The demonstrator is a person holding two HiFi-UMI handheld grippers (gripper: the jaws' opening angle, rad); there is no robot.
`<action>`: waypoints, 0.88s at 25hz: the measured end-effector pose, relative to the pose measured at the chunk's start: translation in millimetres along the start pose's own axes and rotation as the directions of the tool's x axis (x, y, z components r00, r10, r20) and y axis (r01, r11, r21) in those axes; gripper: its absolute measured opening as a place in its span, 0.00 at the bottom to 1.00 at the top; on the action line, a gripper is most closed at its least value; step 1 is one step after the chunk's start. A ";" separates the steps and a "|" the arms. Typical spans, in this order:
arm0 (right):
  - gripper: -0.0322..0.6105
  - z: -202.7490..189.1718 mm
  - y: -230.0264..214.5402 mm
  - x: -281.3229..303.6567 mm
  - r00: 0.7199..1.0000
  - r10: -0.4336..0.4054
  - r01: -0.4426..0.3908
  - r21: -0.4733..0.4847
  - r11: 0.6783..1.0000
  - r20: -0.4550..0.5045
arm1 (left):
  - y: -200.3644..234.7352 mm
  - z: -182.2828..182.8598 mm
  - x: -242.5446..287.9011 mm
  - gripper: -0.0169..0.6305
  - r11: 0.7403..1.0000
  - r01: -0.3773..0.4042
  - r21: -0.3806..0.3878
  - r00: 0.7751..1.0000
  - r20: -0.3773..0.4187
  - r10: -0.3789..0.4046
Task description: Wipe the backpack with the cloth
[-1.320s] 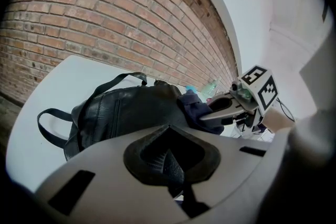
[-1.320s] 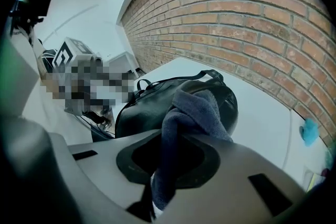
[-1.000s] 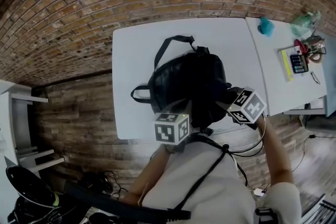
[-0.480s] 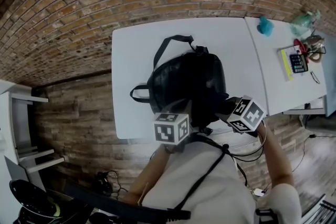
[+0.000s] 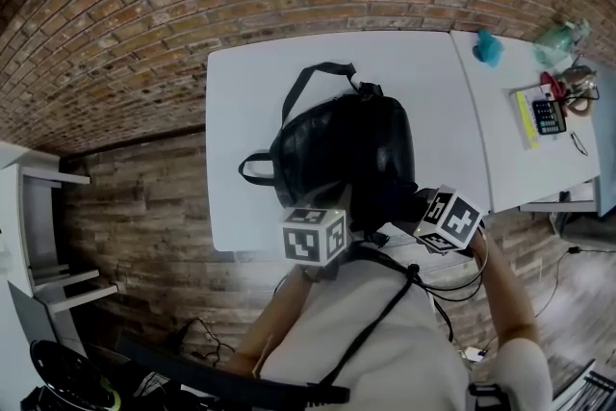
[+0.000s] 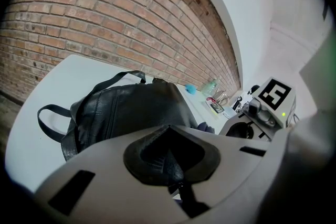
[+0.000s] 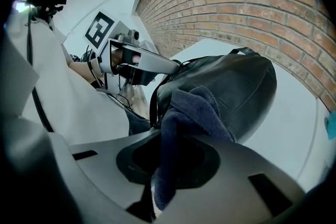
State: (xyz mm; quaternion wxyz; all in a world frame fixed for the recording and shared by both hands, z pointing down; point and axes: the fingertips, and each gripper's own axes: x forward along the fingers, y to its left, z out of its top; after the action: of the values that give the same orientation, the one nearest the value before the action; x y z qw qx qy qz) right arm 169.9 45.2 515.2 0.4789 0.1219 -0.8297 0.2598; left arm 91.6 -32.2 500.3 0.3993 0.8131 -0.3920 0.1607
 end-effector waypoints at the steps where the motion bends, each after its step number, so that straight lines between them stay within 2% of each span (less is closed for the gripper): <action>1: 0.12 -1.3 1.6 0.5 1.000 0.006 -0.006 -0.005 1.000 -0.006 | 0.0 -0.7 -0.5 0.03 1.000 -0.002 -0.001 1.000 0.000 0.002; 10: 0.12 -5.3 5.7 1.4 0.997 0.048 -0.050 -0.038 0.998 -0.056 | 5.0 -2.5 -5.1 0.03 1.000 -0.018 -0.018 1.000 0.008 0.018; 14: 0.12 7.3 0.5 -14.8 0.998 0.061 -0.062 -0.041 0.997 -0.020 | 9.2 0.8 -8.5 0.03 1.000 -0.025 -0.018 0.999 0.023 0.025; 18: 0.12 31.9 -26.0 -37.6 0.999 -0.011 0.014 -0.063 0.998 0.040 | 13.1 2.3 -11.2 0.03 0.999 -0.029 -0.021 0.999 0.030 0.030; 22: 0.12 65.4 -61.4 -51.8 0.989 -0.104 0.113 -0.086 0.990 0.104 | 17.3 4.3 -12.9 0.03 0.999 -0.031 -0.023 0.999 0.037 0.032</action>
State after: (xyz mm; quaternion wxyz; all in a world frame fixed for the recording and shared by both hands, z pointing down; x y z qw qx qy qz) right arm 176.3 -44.3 463.5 0.4557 0.1576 -0.8556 0.1883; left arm 69.9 -35.4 499.2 0.3983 0.8052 -0.4139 0.1471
